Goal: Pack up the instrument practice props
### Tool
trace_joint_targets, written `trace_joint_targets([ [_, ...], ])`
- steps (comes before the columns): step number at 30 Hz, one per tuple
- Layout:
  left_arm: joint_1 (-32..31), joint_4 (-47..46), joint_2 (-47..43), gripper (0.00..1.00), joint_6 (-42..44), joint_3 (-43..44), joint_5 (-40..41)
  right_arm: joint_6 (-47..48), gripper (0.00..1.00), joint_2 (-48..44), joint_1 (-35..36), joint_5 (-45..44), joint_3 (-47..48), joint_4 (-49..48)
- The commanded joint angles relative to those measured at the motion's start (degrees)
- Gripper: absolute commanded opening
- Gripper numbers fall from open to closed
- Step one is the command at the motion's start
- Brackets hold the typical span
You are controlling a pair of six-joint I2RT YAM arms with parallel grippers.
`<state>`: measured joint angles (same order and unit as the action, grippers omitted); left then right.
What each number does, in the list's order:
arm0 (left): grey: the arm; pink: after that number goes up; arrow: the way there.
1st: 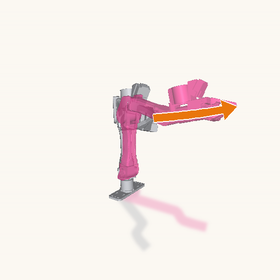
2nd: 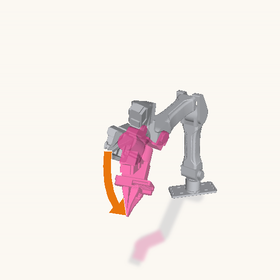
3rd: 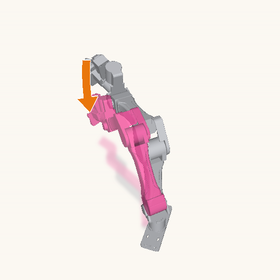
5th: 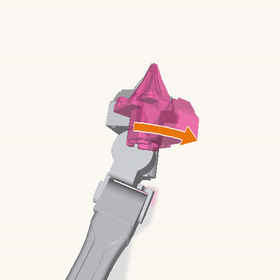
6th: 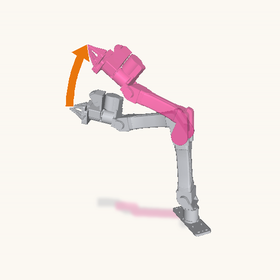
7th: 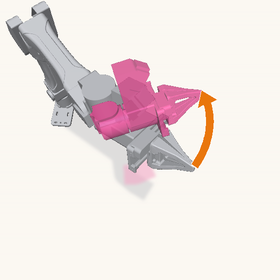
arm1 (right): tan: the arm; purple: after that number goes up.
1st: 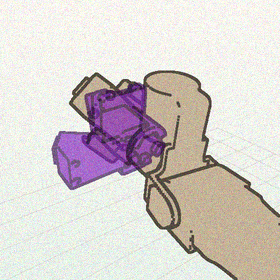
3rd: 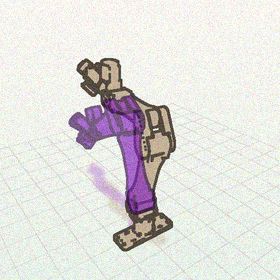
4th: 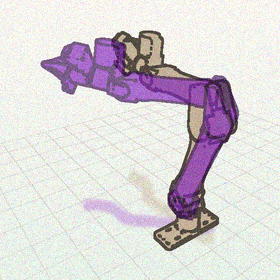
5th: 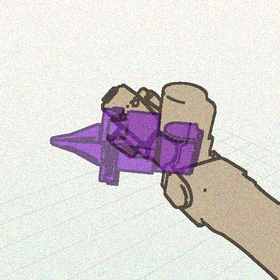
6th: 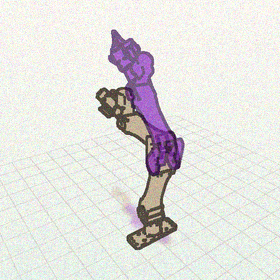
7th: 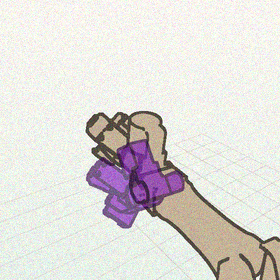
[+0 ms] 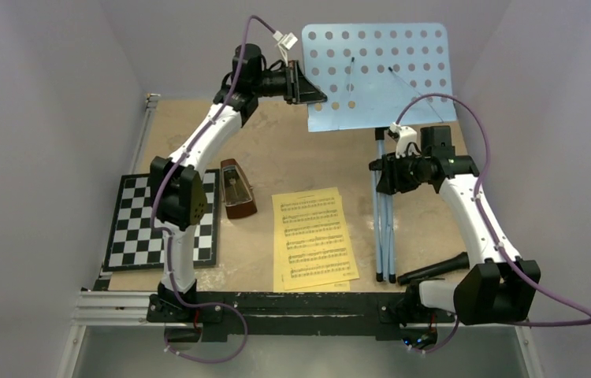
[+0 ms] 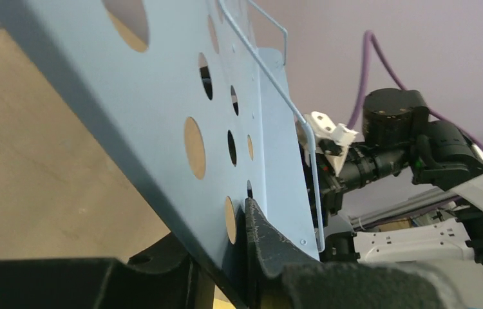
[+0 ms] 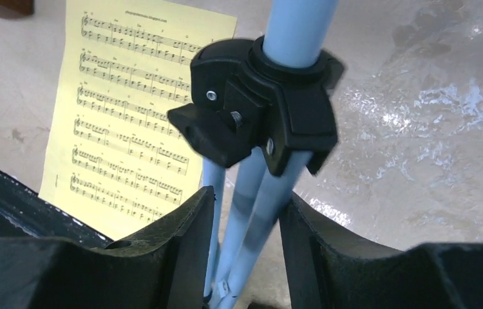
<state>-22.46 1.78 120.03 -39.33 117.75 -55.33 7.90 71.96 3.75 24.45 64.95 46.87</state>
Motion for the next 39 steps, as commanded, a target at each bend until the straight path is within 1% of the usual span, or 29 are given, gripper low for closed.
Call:
trace_joint_targets([
  [1,-0.2,-8.7,0.3,0.28,6.9,-4.6,6.8,0.3,0.00,-2.0,0.6,5.4,2.2,-5.4],
  [4,-0.4,-9.8,1.4,0.34,6.1,-5.7,6.1,1.1,0.00,-1.1,0.1,6.0,1.3,-4.8],
  [7,-0.6,-9.6,3.8,0.35,5.4,-5.6,7.2,1.6,0.00,0.9,0.0,6.5,0.9,-4.5],
  [10,-1.0,-10.8,6.4,0.25,6.6,-6.1,6.3,1.4,0.00,2.1,-0.1,6.0,0.3,-5.2],
  [11,-1.1,-11.5,6.9,0.24,6.6,-6.6,6.1,1.2,0.00,2.3,-0.1,6.0,0.3,-5.1],
  [15,-1.4,-14.9,8.8,0.22,6.0,-9.3,5.5,2.1,0.00,2.4,-0.3,5.9,0.7,-4.1],
  [19,-1.7,-14.5,11.8,0.21,6.0,-8.1,5.2,3.1,0.00,2.6,-0.3,4.9,0.0,-3.0],
  [21,-2.0,-13.7,13.6,0.26,5.9,-6.9,5.3,3.0,0.00,2.7,-0.2,4.5,-0.6,-2.8],
  [23,-1.9,-13.2,15.1,0.35,5.1,-6.5,6.0,2.9,0.00,2.8,-0.3,4.3,-1.3,-2.5],
  [25,-1.5,-14.0,16.5,0.46,3.8,-6.7,4.8,2.4,0.00,3.0,-0.5,4.5,-1.4,-2.3],
  [28,-0.8,-14.4,18.3,0.68,3.1,-7.3,2.1,2.5,0.00,3.7,-0.6,6.3,-0.7,-0.8],
  [29,-0.5,-14.2,18.6,0.71,3.0,-7.4,1.7,2.6,0.00,4.0,-0.6,6.5,-0.4,-0.4],
  [32,0.2,-12.8,18.6,0.76,3.6,-7.5,2.1,2.9,0.00,4.7,-0.7,6.5,0.6,0.2],
  [34,0.3,-11.0,17.9,0.80,4.3,-7.6,4.7,2.9,0.00,5.1,-0.8,6.6,0.9,-0.2],
  [38,0.4,-4.4,14.8,0.84,5.5,-8.1,14.3,2.1,0.00,6.0,-0.8,7.0,2.0,-0.9],
  [39,0.5,-3.8,13.7,0.85,4.9,-8.8,15.7,2.1,0.00,6.2,-0.8,6.9,2.3,-1.0],
])
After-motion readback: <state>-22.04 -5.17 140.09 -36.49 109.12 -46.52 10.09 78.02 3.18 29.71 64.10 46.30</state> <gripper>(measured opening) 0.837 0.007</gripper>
